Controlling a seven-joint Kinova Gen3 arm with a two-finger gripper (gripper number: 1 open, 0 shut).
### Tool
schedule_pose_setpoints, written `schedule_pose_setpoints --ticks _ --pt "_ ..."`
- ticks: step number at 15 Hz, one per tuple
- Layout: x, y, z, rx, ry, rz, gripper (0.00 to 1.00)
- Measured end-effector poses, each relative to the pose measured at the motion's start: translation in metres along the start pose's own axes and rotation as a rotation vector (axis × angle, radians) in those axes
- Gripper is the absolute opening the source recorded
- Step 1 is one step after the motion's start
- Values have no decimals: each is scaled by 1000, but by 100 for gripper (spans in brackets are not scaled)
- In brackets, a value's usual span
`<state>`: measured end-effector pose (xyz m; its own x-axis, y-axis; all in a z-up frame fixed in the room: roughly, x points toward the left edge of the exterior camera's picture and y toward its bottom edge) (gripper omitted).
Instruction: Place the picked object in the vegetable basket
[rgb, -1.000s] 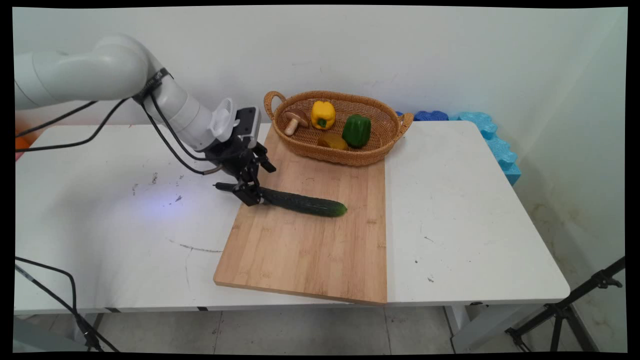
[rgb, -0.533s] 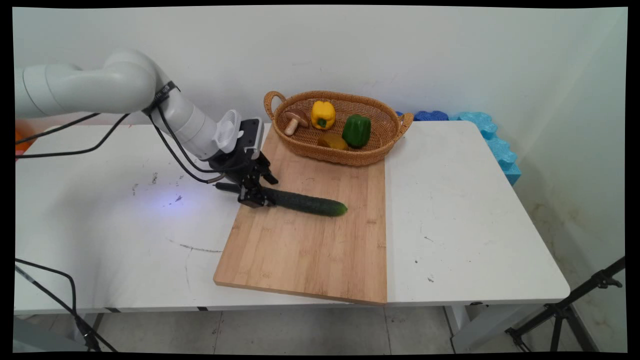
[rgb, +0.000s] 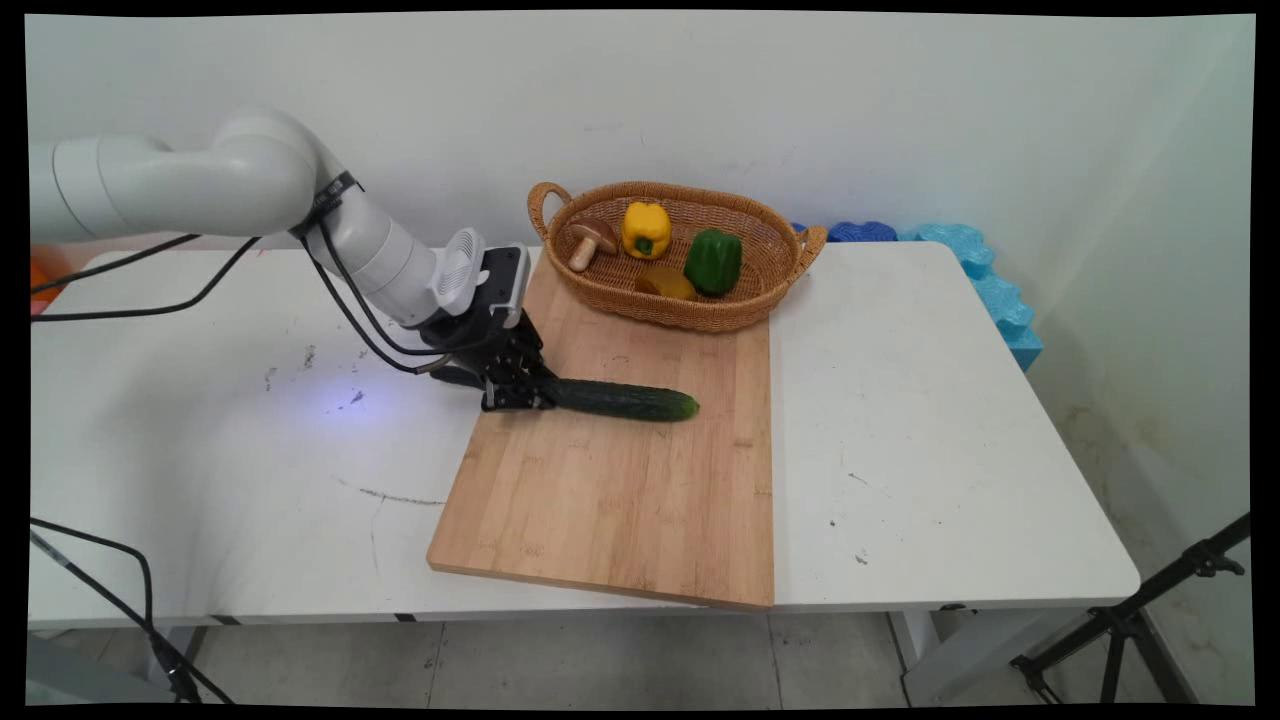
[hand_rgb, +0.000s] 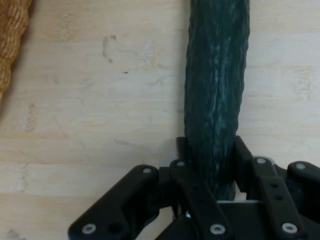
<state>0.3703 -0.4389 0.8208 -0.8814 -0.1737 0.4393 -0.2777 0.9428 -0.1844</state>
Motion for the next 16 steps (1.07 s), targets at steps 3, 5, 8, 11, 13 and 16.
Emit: schedule_pose_setpoints --ticks 3,5,8,11,13,16 --pt "3 0 -7 -1 15 14 0" --pt "9 -2 -16 -2 34 10 0" --pt "19 -6 -33 2 62 -4 0" --pt "29 -13 -47 15 86 -30 0" --pt "37 -22 -56 31 102 -53 0" --pt "50 -39 -67 63 124 -86 0"
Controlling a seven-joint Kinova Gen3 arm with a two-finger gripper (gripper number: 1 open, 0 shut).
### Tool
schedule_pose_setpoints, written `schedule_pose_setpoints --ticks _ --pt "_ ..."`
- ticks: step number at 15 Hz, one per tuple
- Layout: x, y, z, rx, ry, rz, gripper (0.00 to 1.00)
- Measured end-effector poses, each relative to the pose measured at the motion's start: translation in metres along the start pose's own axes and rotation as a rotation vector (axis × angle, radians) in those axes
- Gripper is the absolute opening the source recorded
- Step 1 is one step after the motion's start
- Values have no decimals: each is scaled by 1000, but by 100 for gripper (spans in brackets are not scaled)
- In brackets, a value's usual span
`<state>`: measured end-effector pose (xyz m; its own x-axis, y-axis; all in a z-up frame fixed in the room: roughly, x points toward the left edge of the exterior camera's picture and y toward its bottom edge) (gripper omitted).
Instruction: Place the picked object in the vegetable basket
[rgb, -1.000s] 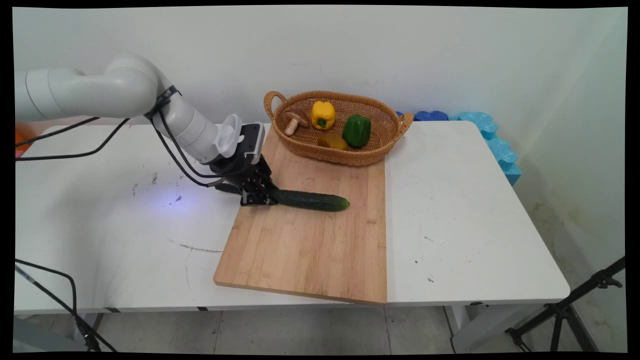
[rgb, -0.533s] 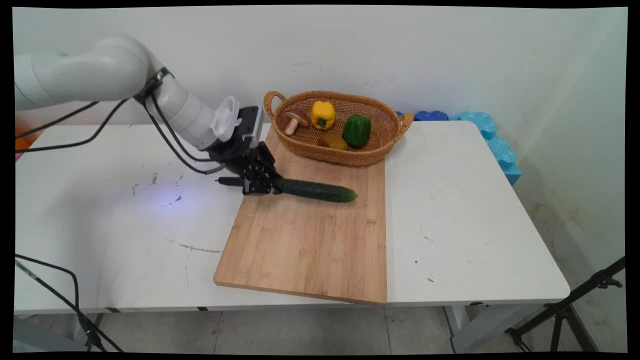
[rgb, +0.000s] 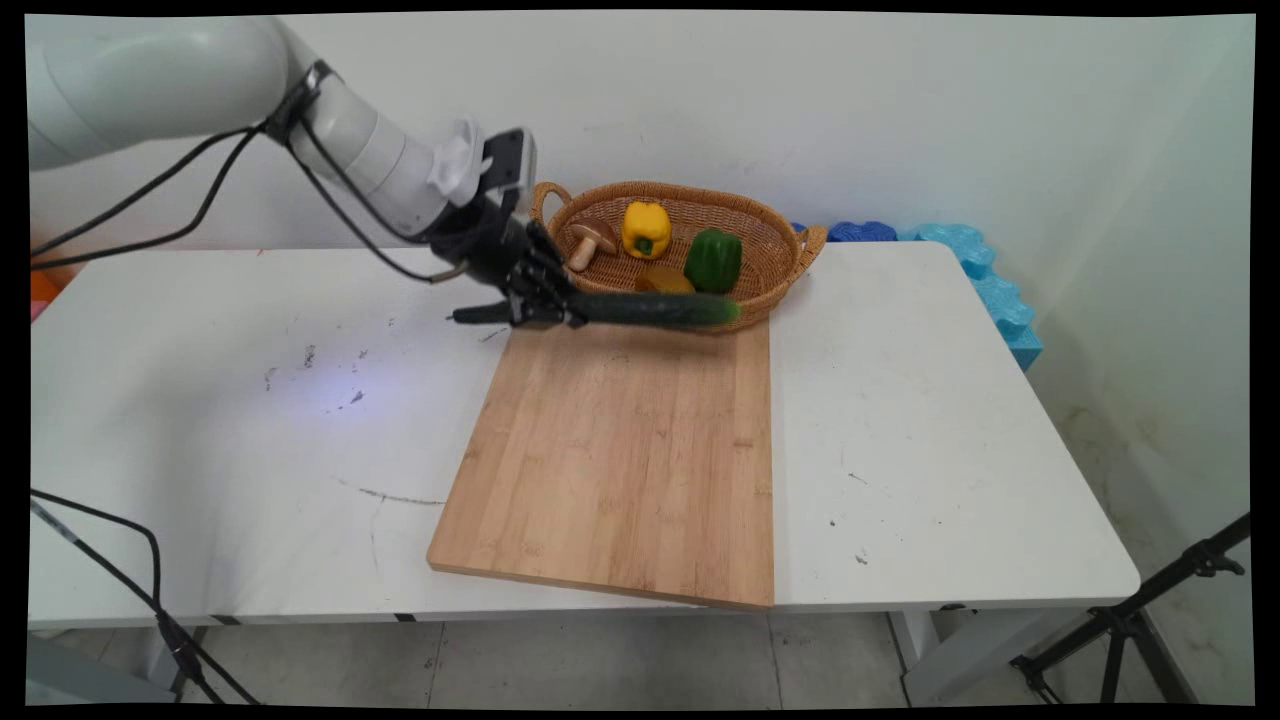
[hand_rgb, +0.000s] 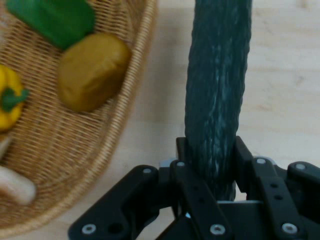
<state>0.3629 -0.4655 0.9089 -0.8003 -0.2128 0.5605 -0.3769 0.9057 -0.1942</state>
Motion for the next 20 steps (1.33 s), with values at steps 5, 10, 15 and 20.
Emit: schedule_pose_setpoints --ticks 5,10,15,20 --pt "20 -29 -2 59 25 -43 0" --pt "33 -56 5 108 35 -78 0" --pt "40 -79 20 145 35 -112 0" --pt "44 -99 46 172 32 -154 0"
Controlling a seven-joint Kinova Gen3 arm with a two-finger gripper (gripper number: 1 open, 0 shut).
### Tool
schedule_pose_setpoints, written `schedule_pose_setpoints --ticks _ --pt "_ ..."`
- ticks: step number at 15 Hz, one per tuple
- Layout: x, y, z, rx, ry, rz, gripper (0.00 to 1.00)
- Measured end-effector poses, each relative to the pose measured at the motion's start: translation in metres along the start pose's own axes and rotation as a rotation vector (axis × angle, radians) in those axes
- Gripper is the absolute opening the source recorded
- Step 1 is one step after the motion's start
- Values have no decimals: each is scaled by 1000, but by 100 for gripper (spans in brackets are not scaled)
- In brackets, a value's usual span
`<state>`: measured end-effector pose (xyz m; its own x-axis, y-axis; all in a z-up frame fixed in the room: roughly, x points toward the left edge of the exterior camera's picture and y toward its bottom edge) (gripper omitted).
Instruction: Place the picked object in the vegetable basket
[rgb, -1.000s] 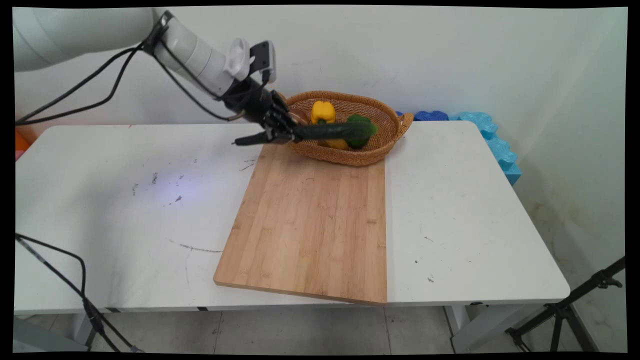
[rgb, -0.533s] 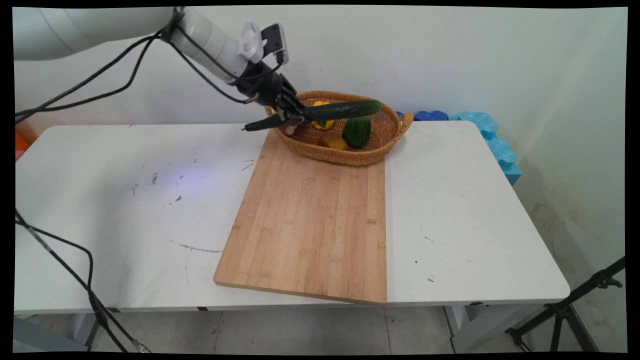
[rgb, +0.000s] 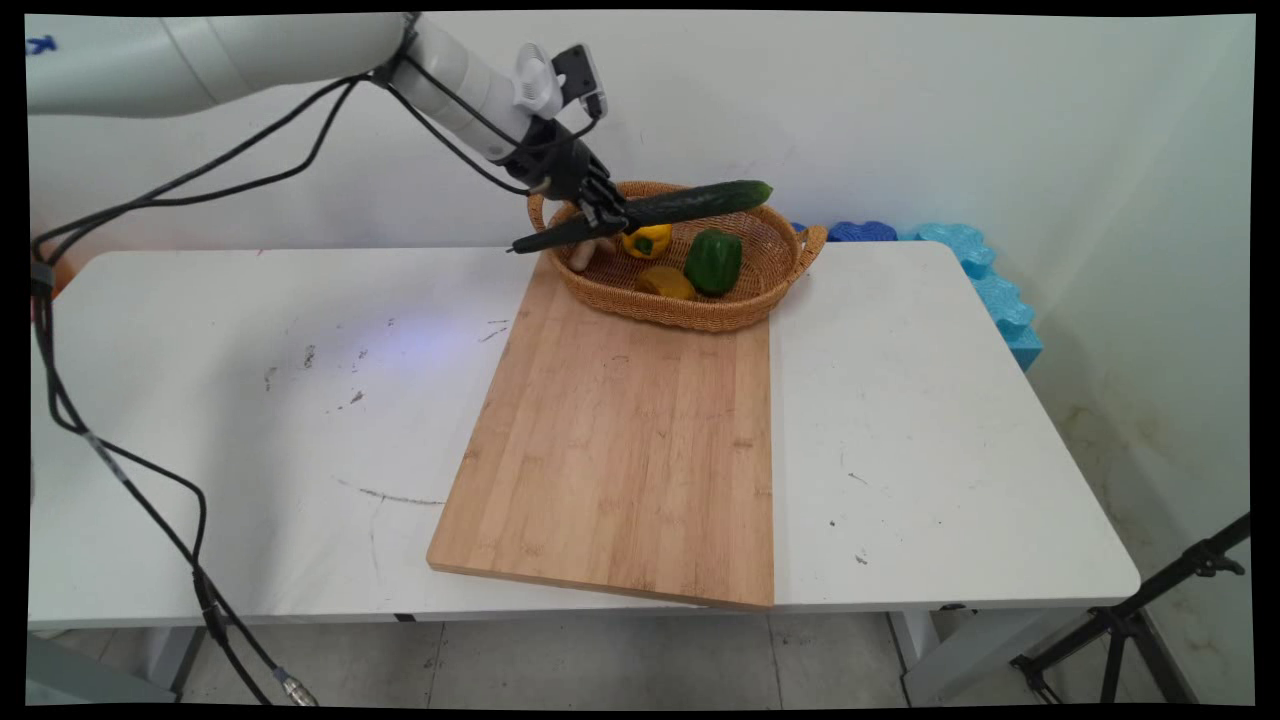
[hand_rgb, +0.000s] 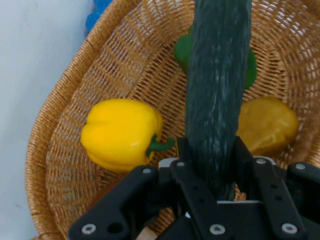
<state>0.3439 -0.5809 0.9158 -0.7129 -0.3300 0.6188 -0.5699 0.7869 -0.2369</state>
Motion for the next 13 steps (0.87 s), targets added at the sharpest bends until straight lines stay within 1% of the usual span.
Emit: schedule_pose_setpoints --ticks 6,7,13 --pt "4 -8 29 16 0 -35 0" --pt "4 -9 33 17 0 -39 100" --pt "6 -12 47 22 2 -49 100"
